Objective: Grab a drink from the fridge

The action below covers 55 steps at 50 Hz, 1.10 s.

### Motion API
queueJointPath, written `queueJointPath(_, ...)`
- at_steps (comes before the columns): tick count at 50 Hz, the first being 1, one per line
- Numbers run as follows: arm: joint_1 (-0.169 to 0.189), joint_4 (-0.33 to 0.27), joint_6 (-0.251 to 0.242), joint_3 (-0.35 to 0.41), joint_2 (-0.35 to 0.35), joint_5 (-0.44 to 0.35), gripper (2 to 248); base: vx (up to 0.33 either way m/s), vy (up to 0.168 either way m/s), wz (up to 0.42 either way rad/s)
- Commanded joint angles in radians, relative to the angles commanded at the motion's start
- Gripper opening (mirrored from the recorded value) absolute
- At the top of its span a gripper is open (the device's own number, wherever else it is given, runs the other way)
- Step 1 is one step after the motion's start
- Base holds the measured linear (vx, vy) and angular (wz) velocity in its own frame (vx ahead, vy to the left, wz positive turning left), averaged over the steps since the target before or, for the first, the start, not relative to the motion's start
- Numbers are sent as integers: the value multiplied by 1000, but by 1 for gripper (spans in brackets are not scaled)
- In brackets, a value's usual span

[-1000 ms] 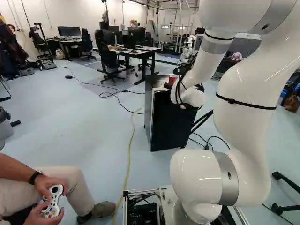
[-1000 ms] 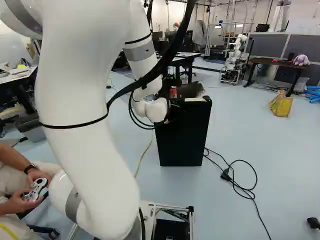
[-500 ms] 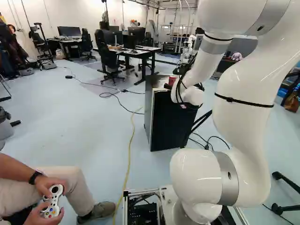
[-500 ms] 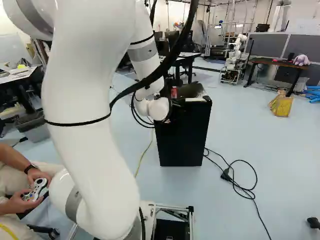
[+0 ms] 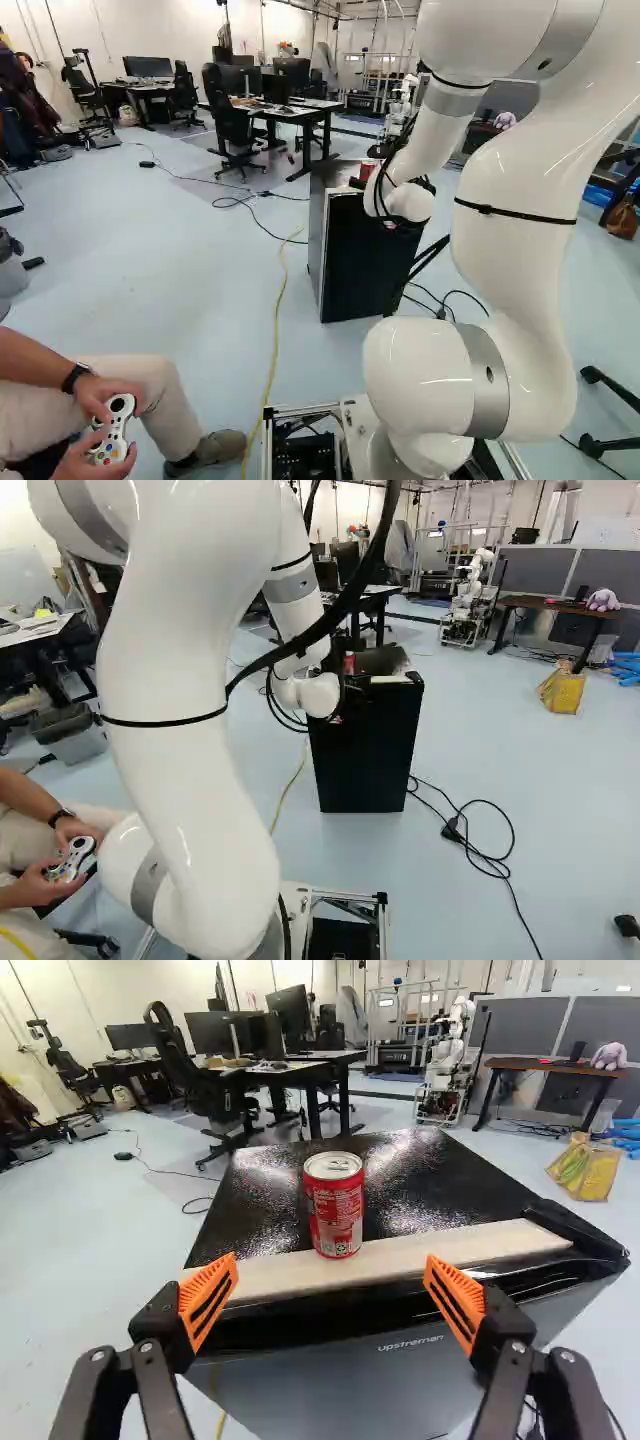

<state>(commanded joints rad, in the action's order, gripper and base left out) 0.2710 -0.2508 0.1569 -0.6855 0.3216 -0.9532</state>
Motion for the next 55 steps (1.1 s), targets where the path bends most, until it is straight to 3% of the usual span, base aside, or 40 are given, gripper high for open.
queueJointPath(55,-14,0,0,-106,85,0,247,0,0,0)
